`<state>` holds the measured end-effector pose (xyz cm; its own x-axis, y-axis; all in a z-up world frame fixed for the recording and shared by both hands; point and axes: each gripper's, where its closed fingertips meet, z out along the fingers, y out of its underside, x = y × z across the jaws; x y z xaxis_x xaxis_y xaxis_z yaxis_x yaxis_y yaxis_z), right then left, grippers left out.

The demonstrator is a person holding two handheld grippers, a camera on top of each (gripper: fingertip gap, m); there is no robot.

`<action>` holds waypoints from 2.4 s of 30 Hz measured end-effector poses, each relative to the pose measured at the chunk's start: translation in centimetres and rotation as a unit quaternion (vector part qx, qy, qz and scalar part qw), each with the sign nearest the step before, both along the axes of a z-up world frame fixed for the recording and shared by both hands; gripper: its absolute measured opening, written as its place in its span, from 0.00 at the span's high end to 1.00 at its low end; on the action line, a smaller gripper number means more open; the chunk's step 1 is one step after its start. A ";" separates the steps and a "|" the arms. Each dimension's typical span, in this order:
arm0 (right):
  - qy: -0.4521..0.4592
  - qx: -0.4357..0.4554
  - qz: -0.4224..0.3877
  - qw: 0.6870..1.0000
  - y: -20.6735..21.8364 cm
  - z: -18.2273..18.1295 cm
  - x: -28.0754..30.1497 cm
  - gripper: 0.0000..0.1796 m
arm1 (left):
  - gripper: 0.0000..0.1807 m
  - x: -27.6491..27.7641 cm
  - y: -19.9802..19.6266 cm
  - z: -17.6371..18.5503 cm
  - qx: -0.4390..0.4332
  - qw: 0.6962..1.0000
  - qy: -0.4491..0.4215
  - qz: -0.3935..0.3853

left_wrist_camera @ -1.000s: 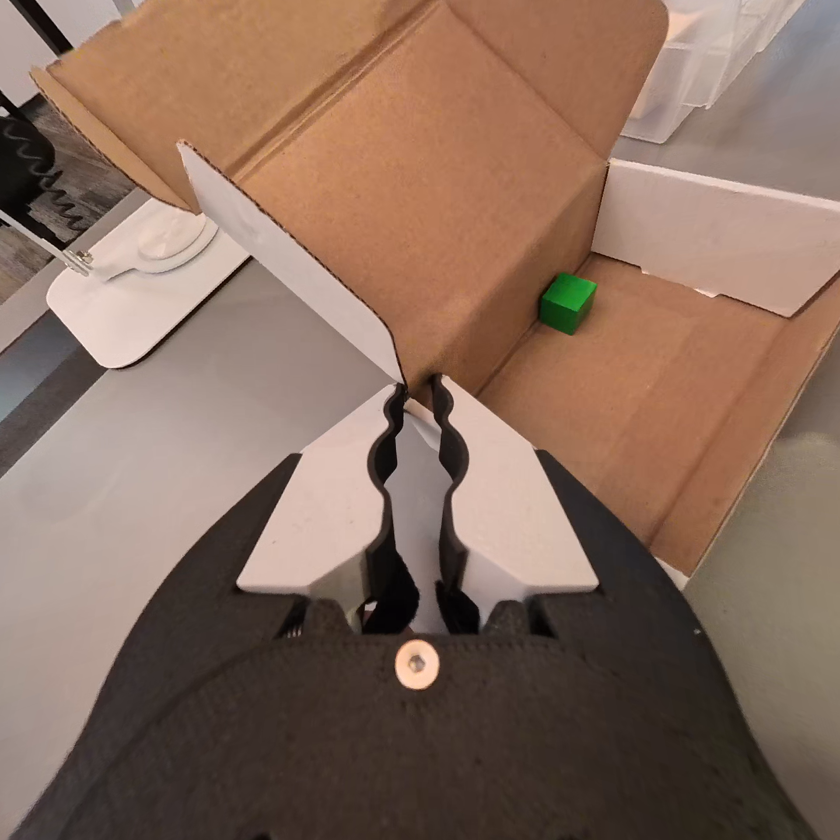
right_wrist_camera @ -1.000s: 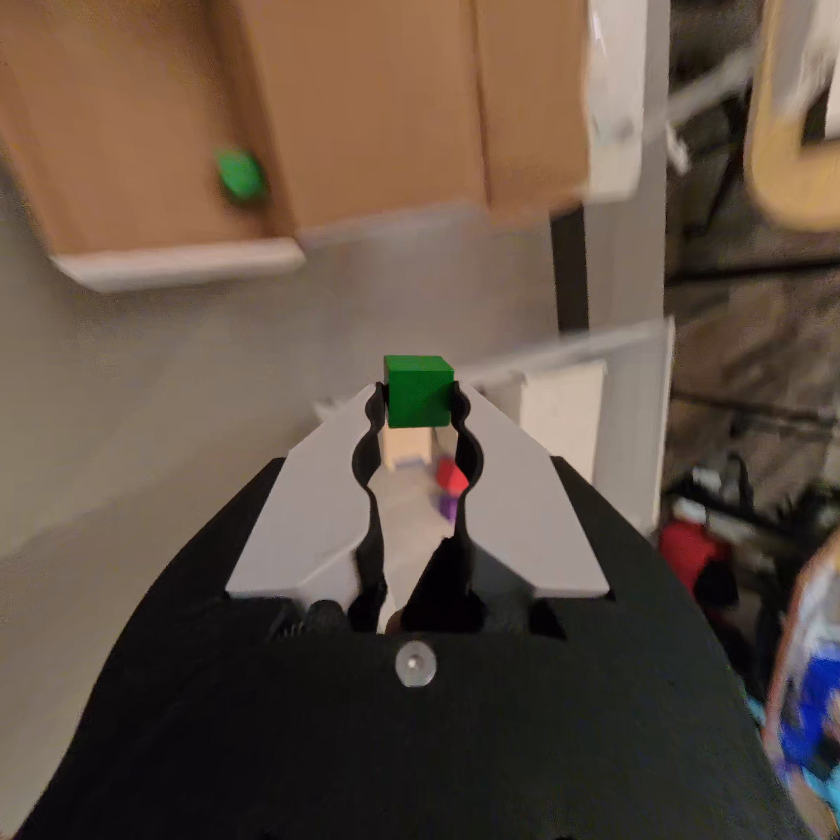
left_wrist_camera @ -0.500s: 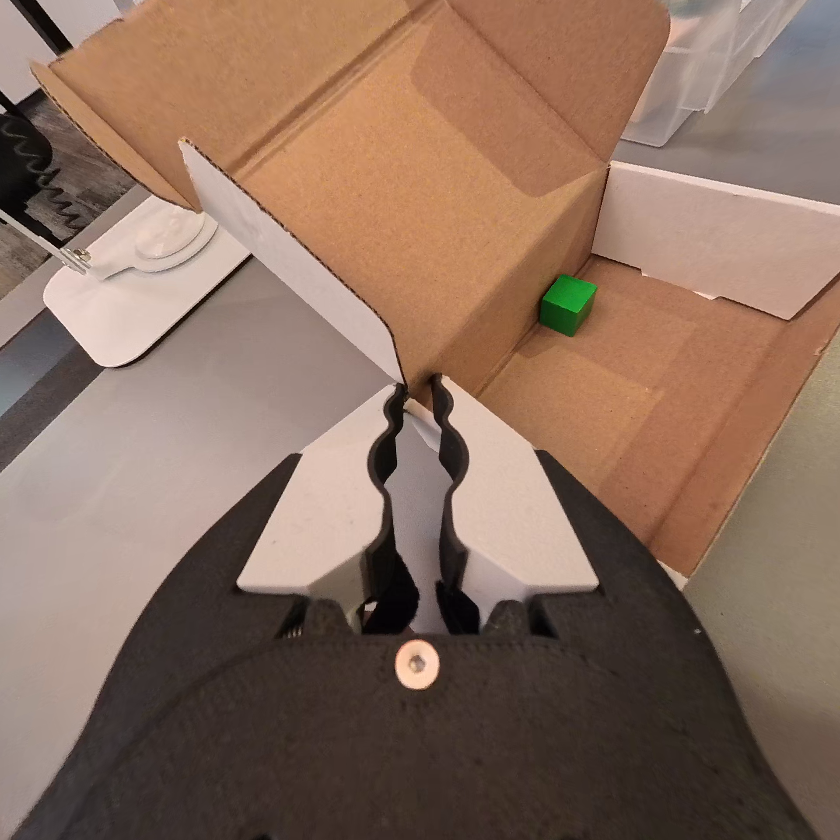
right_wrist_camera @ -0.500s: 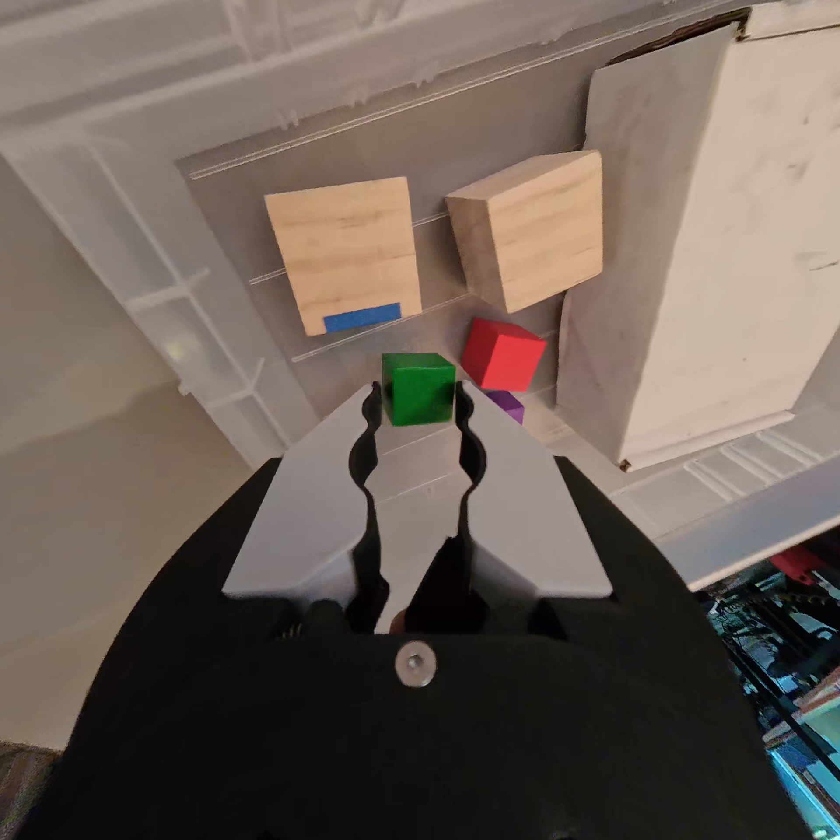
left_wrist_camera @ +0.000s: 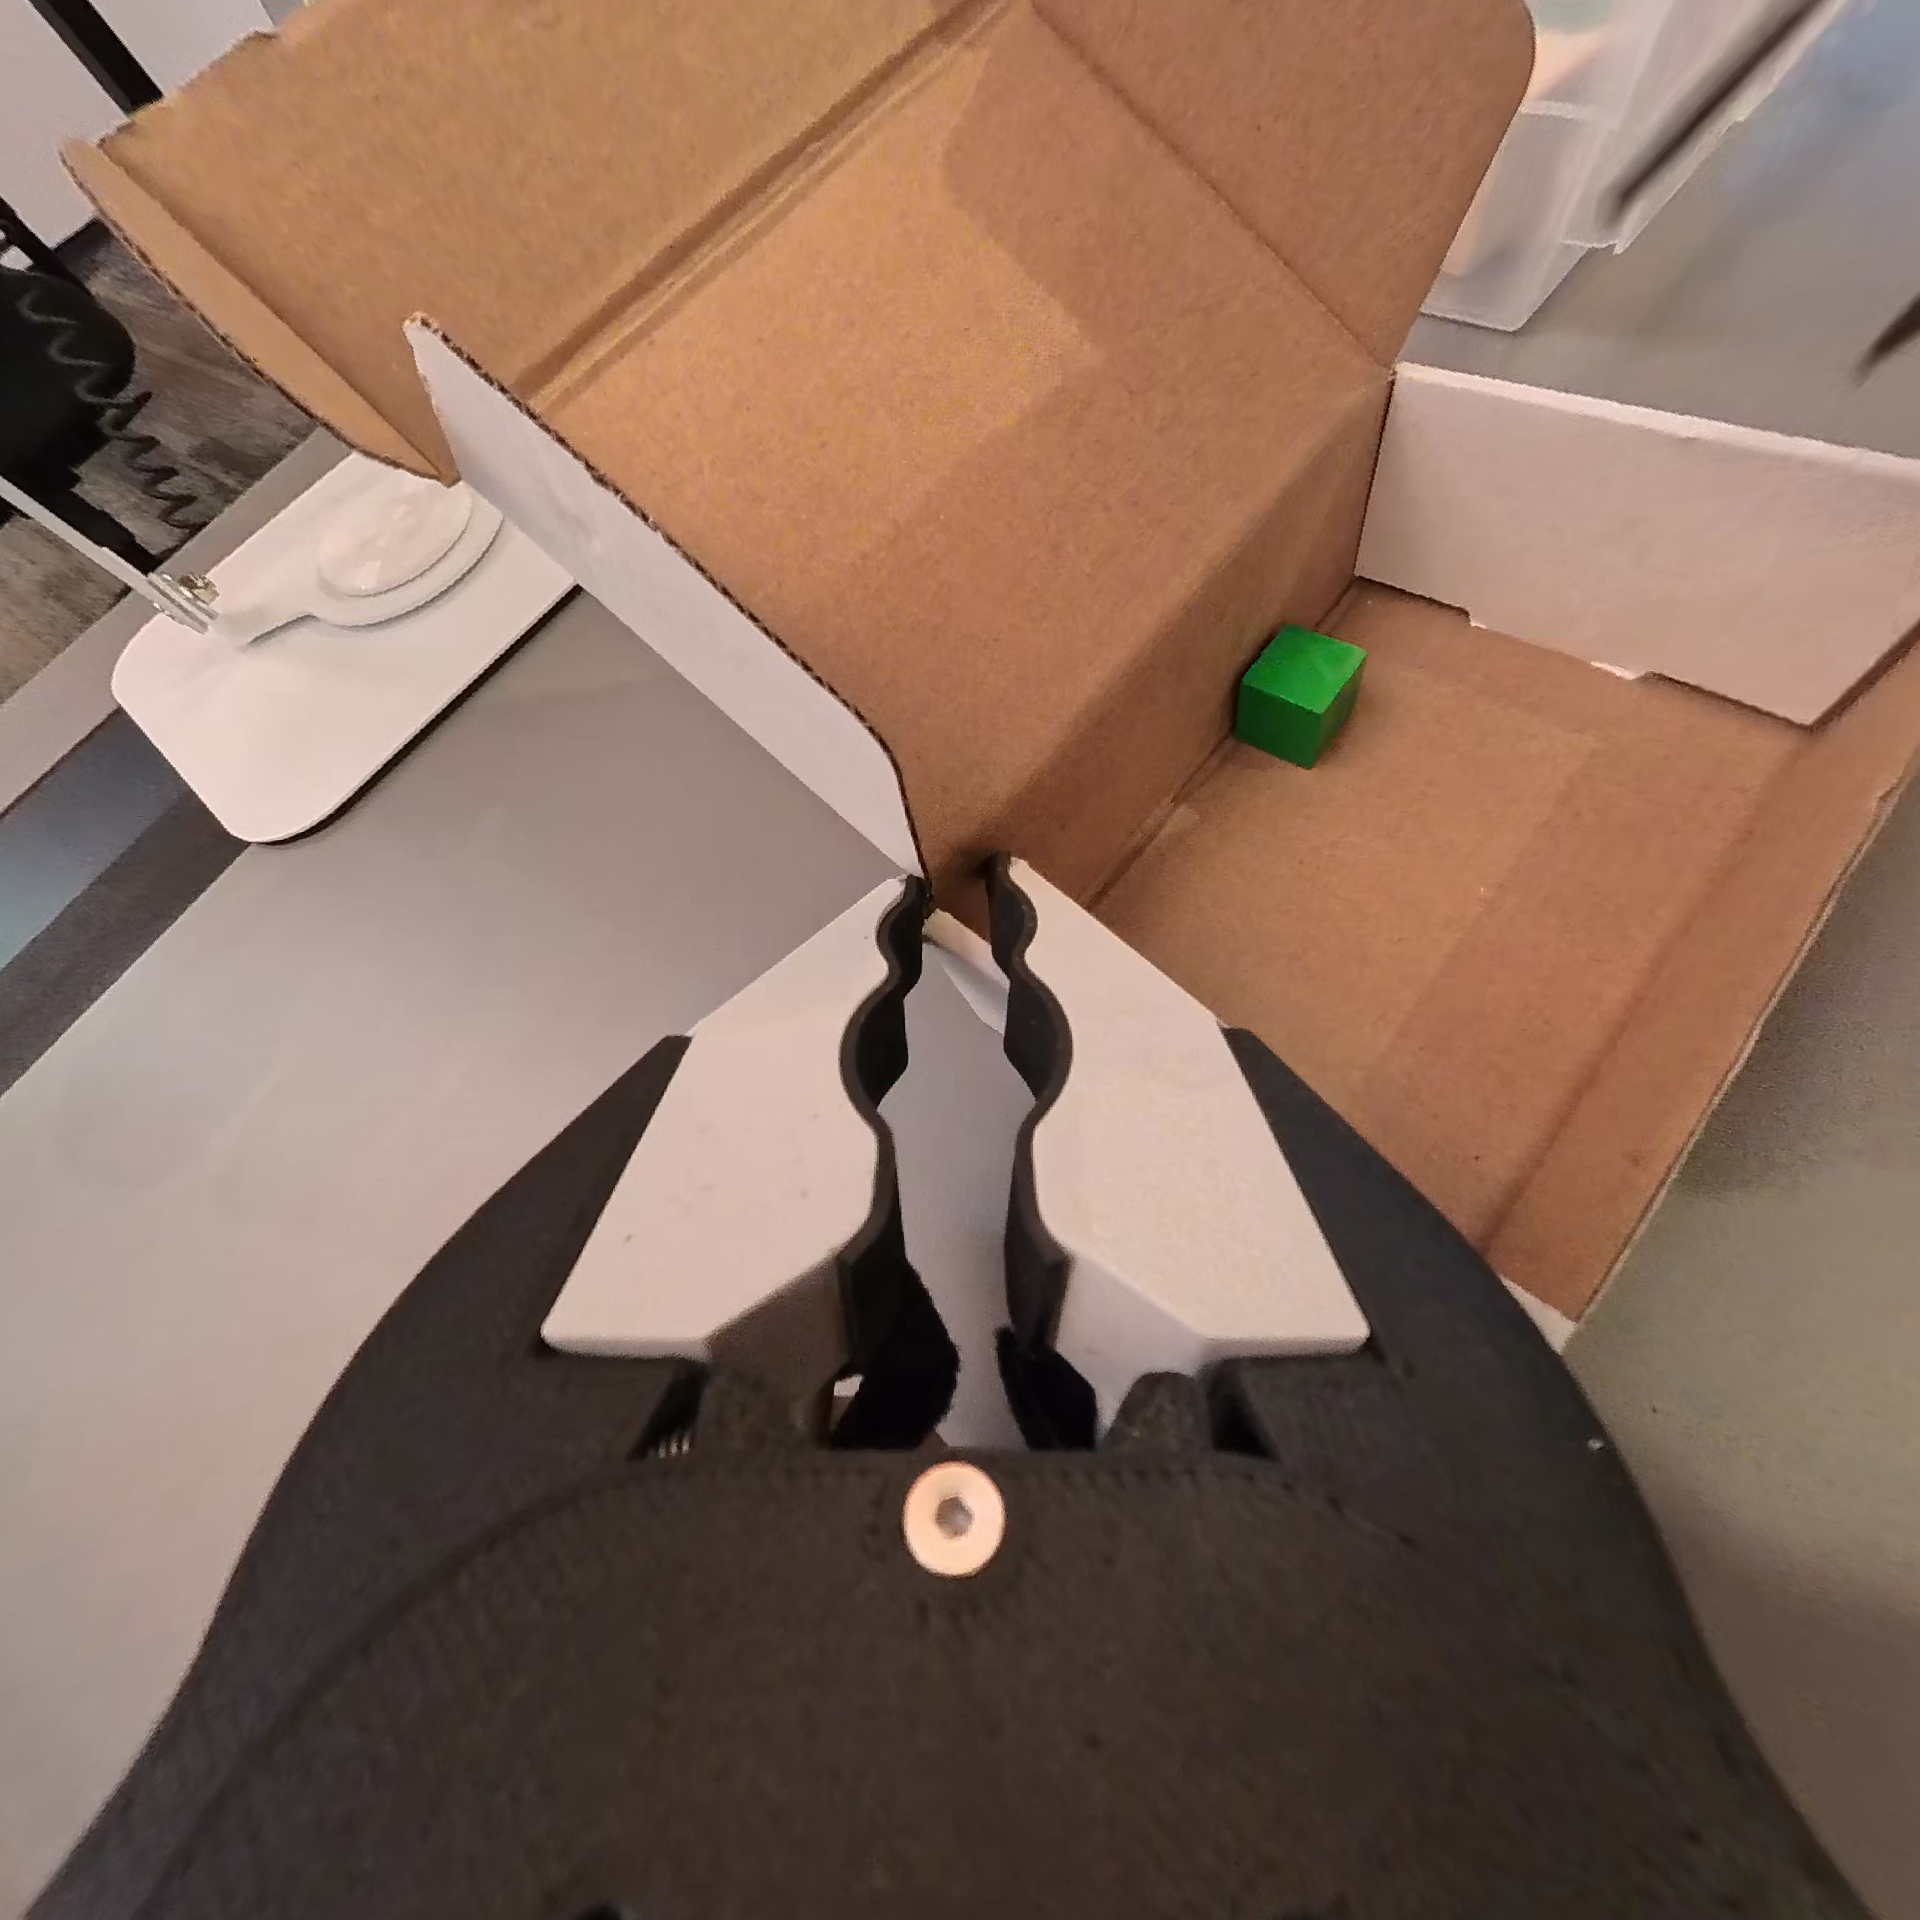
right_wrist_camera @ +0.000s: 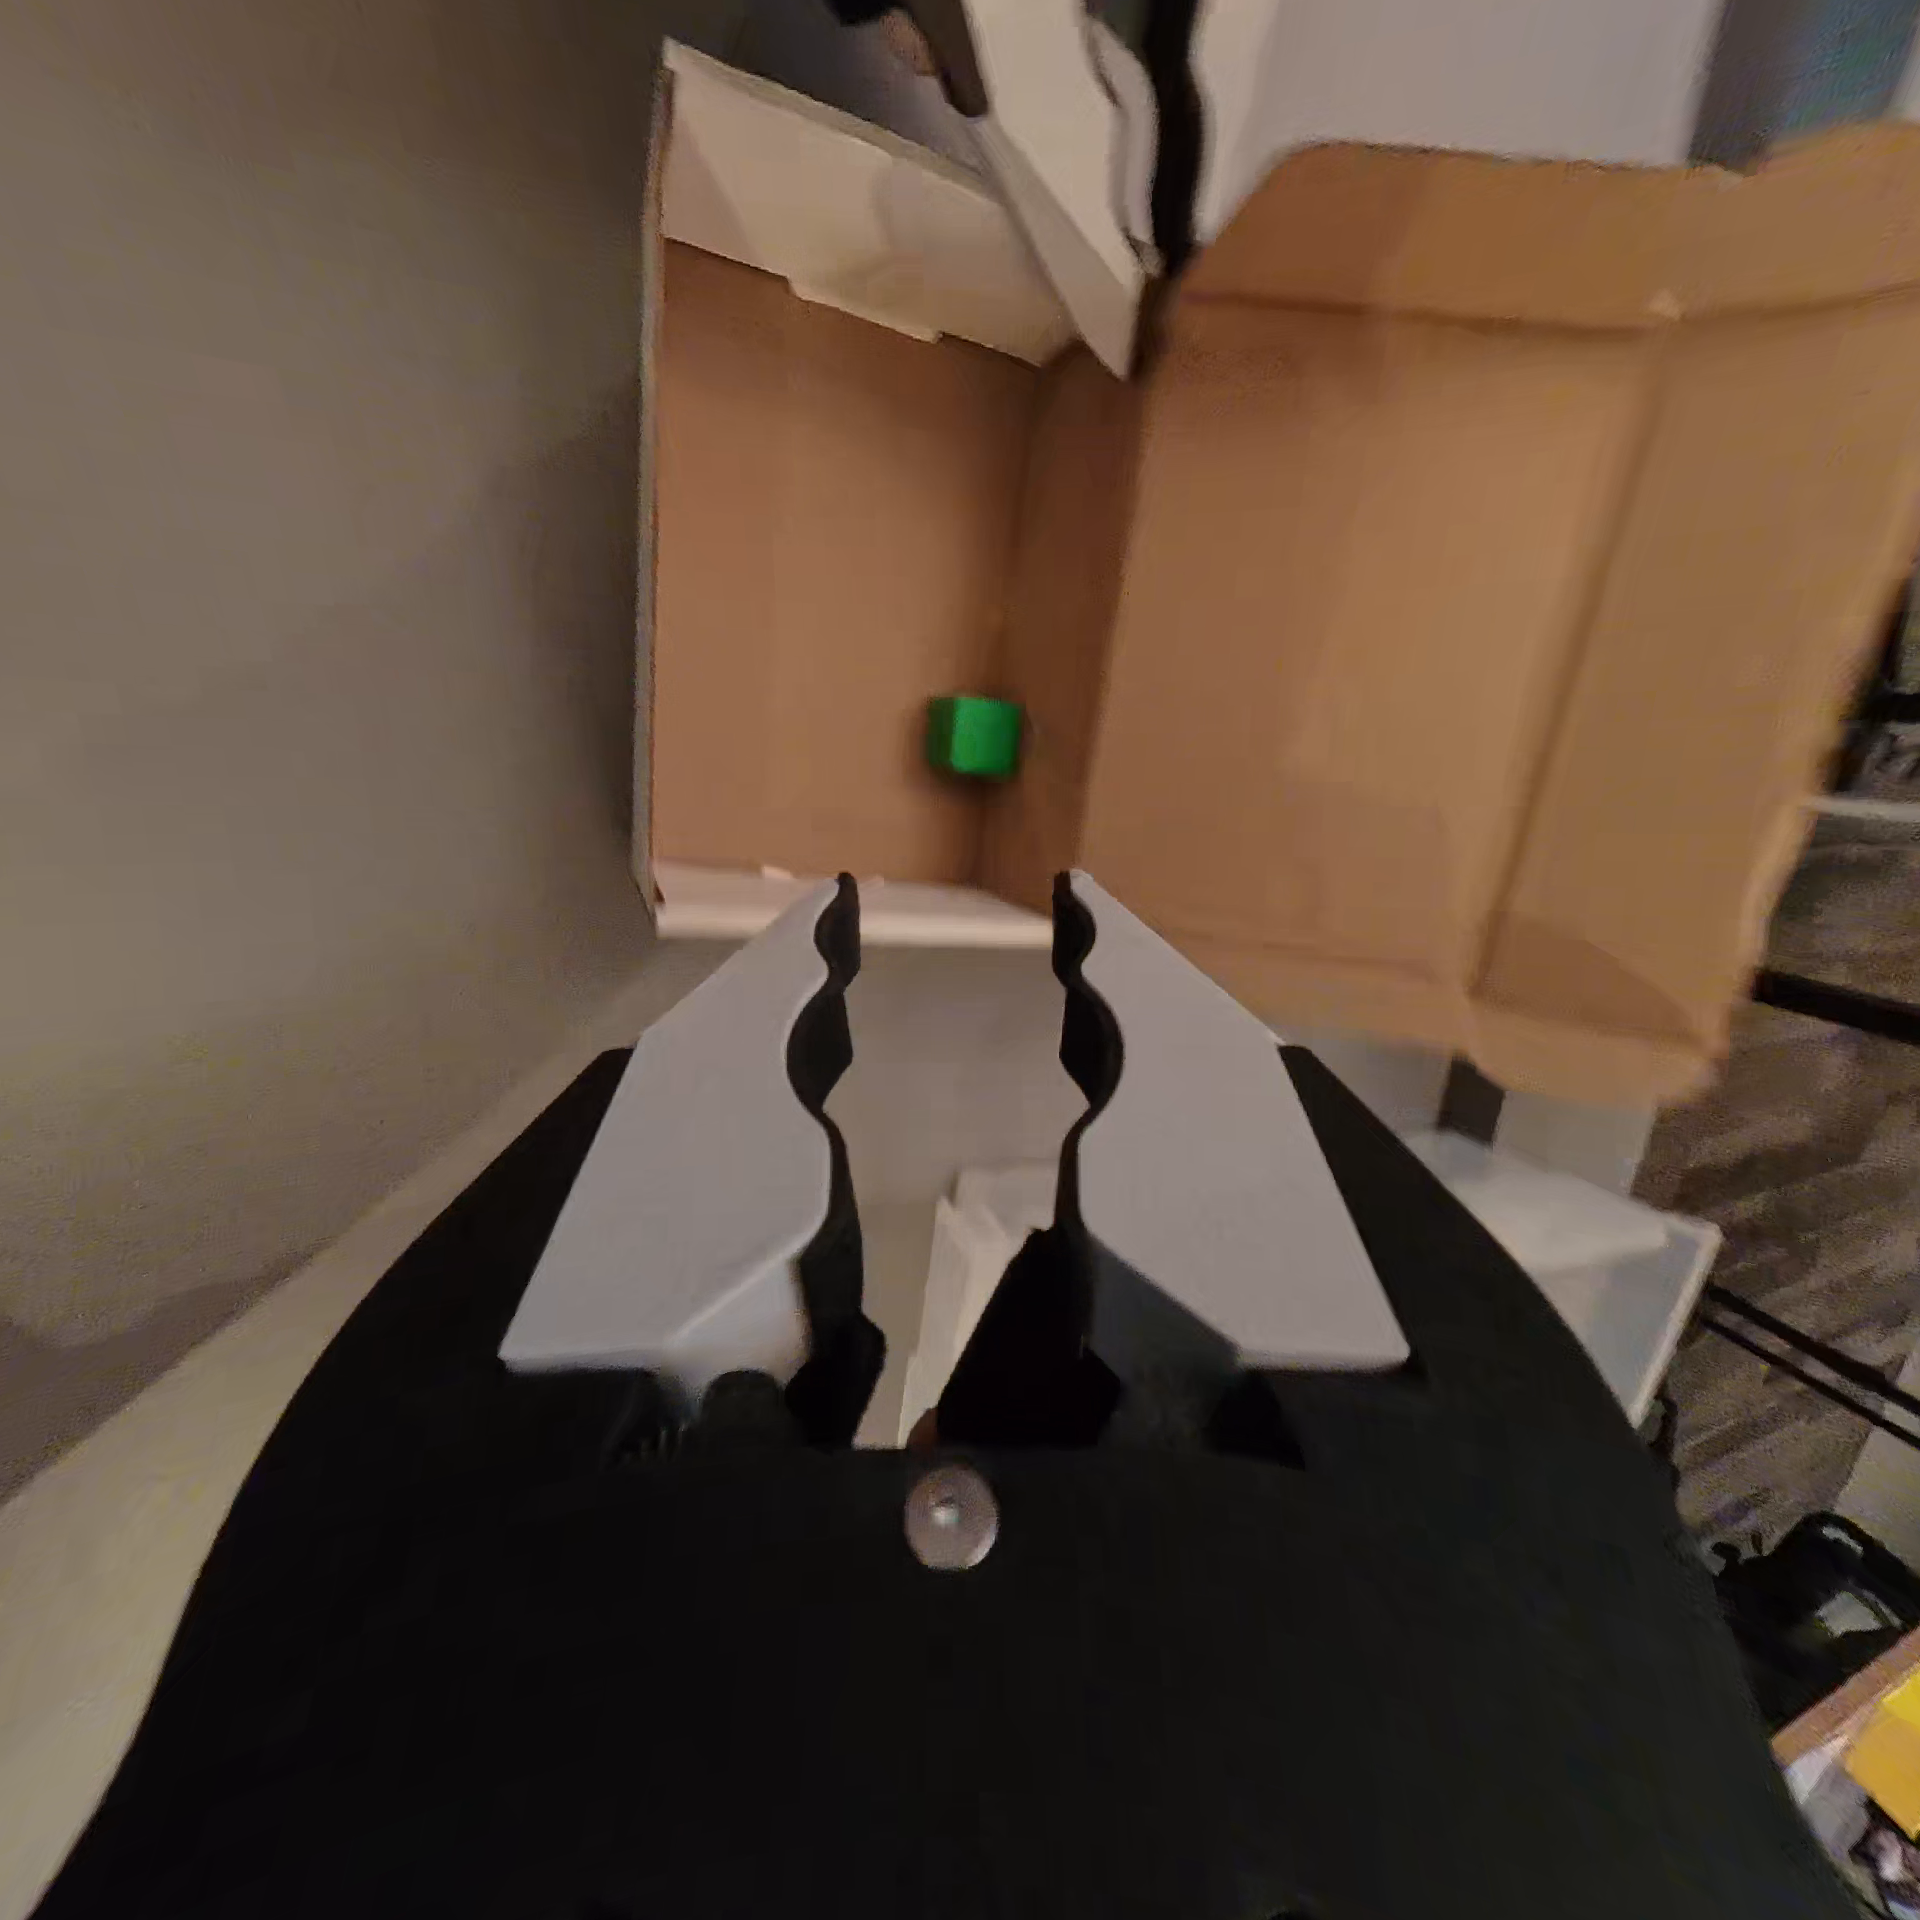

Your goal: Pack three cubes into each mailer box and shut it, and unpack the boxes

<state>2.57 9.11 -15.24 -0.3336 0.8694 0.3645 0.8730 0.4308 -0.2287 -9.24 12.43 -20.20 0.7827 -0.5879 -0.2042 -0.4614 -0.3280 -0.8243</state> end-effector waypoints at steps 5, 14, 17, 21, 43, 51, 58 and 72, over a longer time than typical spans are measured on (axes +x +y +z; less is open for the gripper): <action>-0.045 -0.021 -0.029 0.998 0.7 -5.5 -2.5 0.79 | 0.94 0.0 0.0 0.0 0.003 1.000 0.001 0.001; -0.066 -0.026 -0.073 0.995 1.8 -7.4 -2.7 0.89 | 0.94 0.1 0.0 0.1 0.006 1.000 0.007 -0.002; -0.077 -0.019 -0.082 0.994 2.1 -7.3 -2.6 0.89 | 0.94 0.0 0.0 0.0 0.006 1.000 0.007 -0.001; -0.094 -0.029 -0.110 0.989 2.2 -7.3 -2.7 0.86 | 0.94 0.0 0.1 0.0 0.007 1.000 0.010 0.000; -0.083 -0.074 -0.086 0.990 0.4 -6.4 -3.1 0.89 | 0.94 0.0 0.0 0.0 0.011 1.000 0.016 -0.001; 0.002 0.000 -0.219 0.976 8.2 4.4 8.8 0.89 | 0.94 0.1 0.0 0.0 0.011 1.000 0.014 -0.002; -0.120 -0.012 -0.368 0.922 14.6 -0.9 22.1 0.89 | 0.94 0.3 0.1 0.0 0.010 1.000 0.012 -0.001; -0.162 -0.064 -0.385 0.906 16.1 -7.3 23.9 0.80 | 0.94 0.4 0.1 0.0 0.010 1.000 0.006 -0.002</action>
<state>26.52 25.22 -22.55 0.3197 0.9179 0.2351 0.9336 -0.3476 0.0876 -8.84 12.55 -20.20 0.7775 -0.5870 -0.2257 -0.4730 -0.3093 -0.8250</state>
